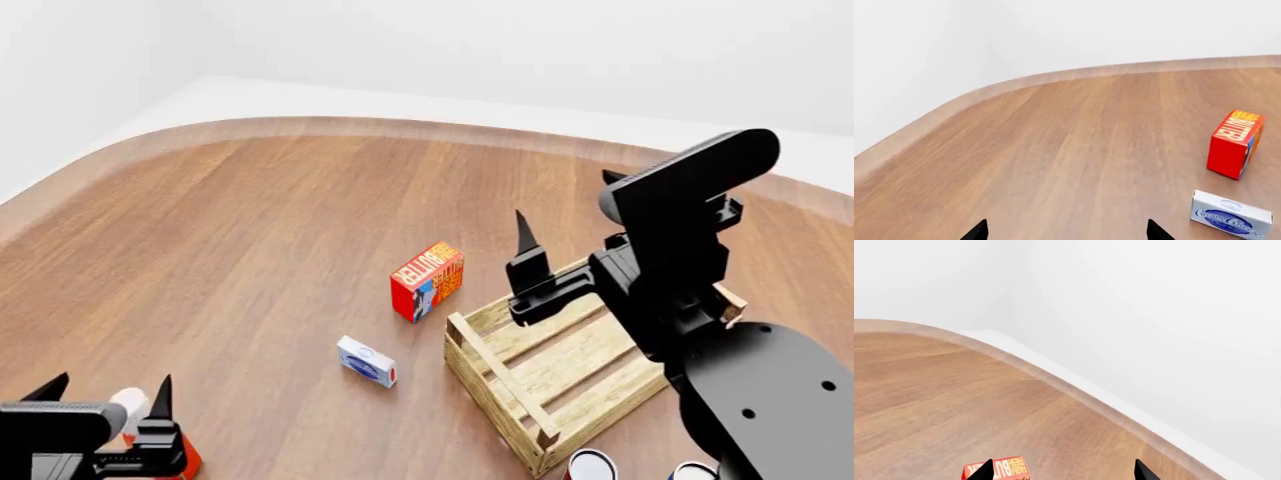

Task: Pick up the ketchup, and put it in the wooden tray.

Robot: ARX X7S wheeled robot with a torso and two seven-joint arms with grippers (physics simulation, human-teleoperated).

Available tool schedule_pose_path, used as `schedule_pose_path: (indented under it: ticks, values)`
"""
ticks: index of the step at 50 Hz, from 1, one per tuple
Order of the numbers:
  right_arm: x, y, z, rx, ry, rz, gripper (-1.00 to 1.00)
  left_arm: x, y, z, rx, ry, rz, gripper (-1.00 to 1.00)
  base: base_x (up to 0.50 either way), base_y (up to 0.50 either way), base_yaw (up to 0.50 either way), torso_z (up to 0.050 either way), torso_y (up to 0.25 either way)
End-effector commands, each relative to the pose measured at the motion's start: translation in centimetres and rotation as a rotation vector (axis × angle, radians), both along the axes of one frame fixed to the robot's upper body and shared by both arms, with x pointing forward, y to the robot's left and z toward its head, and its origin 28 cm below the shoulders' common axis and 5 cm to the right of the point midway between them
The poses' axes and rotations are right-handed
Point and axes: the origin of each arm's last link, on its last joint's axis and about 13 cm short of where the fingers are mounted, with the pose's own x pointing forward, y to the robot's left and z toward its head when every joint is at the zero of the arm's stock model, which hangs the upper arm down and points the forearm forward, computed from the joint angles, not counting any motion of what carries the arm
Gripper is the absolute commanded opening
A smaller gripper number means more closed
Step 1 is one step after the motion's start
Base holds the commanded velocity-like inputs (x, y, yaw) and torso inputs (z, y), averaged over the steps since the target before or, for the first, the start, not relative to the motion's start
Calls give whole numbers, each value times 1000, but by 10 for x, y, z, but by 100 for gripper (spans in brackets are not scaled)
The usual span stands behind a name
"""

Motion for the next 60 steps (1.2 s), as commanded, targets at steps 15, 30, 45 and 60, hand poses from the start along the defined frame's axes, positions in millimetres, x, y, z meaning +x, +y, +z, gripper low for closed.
schedule_pose_path:
  ticks: [15, 30, 45, 60]
  values:
    - [-3, 1, 1, -7, 1, -4, 100, 0, -5, -18, -51, 38, -12, 100, 0, 0, 0, 0, 0]
    - [-4, 0, 1, -11, 3, -11, 100, 6, -7, -27, -74, 54, -7, 100, 0, 0, 0, 0, 0]
    - [-6, -1, 1, -15, 8, -18, 100, 9, -5, -34, -70, 68, 24, 100, 0, 0, 0, 0, 0]
    - [-6, 0, 0, -17, 12, -18, 100, 13, -3, -35, -67, 68, 40, 100, 0, 0, 0, 0, 0]
